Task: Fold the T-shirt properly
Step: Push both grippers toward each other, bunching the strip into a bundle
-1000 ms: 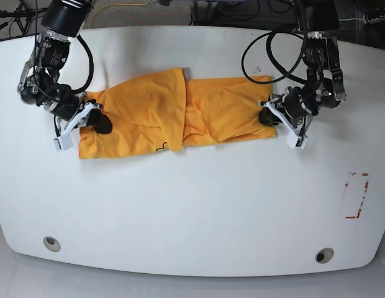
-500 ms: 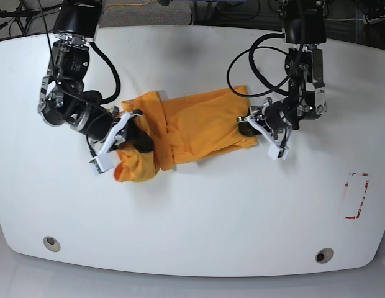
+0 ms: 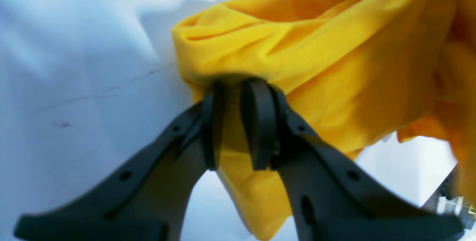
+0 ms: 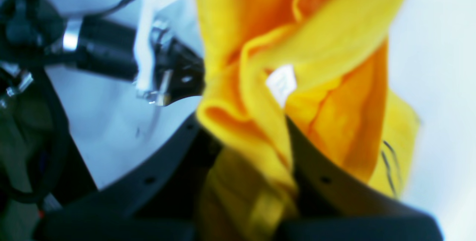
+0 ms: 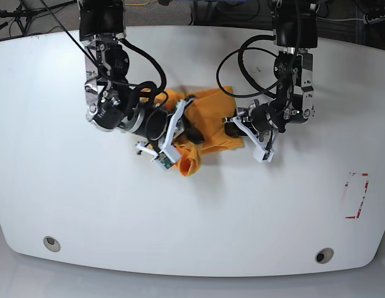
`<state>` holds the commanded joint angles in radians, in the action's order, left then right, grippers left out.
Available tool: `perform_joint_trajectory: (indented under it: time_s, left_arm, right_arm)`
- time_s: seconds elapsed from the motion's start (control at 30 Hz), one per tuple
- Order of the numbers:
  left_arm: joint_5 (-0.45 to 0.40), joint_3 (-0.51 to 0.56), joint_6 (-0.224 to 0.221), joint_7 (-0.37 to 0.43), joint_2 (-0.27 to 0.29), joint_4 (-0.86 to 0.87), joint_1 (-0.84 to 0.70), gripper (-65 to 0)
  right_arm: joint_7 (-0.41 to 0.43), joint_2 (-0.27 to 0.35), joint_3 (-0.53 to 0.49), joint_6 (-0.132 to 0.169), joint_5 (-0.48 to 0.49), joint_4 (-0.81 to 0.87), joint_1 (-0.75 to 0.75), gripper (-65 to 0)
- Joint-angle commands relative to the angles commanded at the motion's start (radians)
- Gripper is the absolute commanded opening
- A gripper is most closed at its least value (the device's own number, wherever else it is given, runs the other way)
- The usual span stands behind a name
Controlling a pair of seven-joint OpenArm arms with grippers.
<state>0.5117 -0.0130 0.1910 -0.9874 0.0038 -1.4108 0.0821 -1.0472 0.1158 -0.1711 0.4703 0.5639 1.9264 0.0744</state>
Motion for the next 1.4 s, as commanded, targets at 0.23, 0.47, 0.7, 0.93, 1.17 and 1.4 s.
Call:
perform_joint_trajectory:
  time_s: [0.23,0.47,0.7,0.93,1.17,1.4]
  left_arm:
    - [0.002,0.000,0.000,0.000,-0.005,0.000,-0.003,-54.3]
    - [0.002,0.000,0.000,0.000,-0.006,0.000,-0.005,-54.3]
    - [0.006,0.000,0.002,0.000,-0.006,-0.005,-0.005,-54.2]
    - [0.008,0.000,0.005,0.000,-0.006,-0.006,-0.005,-54.2]
    - [0.008,0.000,0.008,0.000,-0.006,-0.008,-0.005,-54.2]
    - [0.009,-0.006,0.011,0.012,-0.006,-0.060,-0.003,-53.3]
  right_arm:
    - [0.028,-0.052,-0.020,0.005,-0.101,-0.055,0.000,-61.5]
    - [0.098,-0.060,-0.021,0.005,-0.086,-0.138,0.006,-50.7]
    - [0.124,-0.097,-0.023,0.000,-0.103,-0.152,-0.002,-20.6]
    - [0.124,-0.094,-0.023,0.000,-0.115,-0.144,0.003,-14.3]
    - [0.121,-0.058,-0.023,0.003,-0.114,-0.094,0.000,-15.5]
    - [0.123,-0.017,-0.003,0.005,-0.112,0.020,-0.029,-15.7]
